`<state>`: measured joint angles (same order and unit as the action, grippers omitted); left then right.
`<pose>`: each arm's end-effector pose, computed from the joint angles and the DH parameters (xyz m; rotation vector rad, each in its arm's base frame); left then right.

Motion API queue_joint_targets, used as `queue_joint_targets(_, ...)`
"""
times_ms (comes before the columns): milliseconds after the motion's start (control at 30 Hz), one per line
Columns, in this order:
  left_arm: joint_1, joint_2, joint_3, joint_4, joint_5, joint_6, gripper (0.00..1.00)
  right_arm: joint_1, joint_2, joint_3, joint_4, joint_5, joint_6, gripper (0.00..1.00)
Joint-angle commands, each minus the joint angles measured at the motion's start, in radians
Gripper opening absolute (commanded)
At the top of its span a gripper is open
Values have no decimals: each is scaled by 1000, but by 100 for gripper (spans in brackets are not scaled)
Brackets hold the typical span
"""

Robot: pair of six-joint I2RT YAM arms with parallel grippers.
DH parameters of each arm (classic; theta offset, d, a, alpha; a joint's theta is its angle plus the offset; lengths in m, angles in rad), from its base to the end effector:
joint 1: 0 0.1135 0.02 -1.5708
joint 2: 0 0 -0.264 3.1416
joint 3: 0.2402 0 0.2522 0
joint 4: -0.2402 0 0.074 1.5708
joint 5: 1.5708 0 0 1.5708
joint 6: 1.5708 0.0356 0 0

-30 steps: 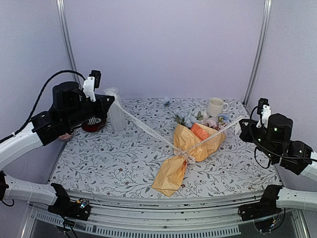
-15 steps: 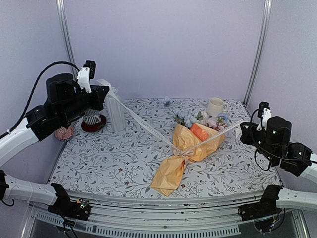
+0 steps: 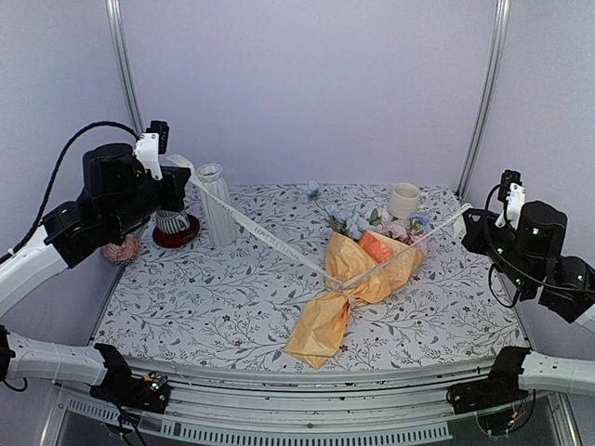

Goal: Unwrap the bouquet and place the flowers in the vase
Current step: Untie the ribbon from the tied bouquet.

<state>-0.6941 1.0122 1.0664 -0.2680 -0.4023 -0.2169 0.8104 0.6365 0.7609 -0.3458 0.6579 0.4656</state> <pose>0.1824 -0.1337 0.3879 0.1344 1.7720 -0.3008 0.1143 0.0886 0.3379 0.1653 1.7501 0.3429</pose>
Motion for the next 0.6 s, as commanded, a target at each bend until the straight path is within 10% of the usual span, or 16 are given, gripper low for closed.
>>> queue_joint_targets(0, 32, -42, 3, -32, -54, 8, 0, -4, -18, 43, -25, 48, -34, 3)
queue_joint_targets(567, 42, -119, -298, 51, 36, -229, 0, -3, -105, -145, -223, 22, 293, 4)
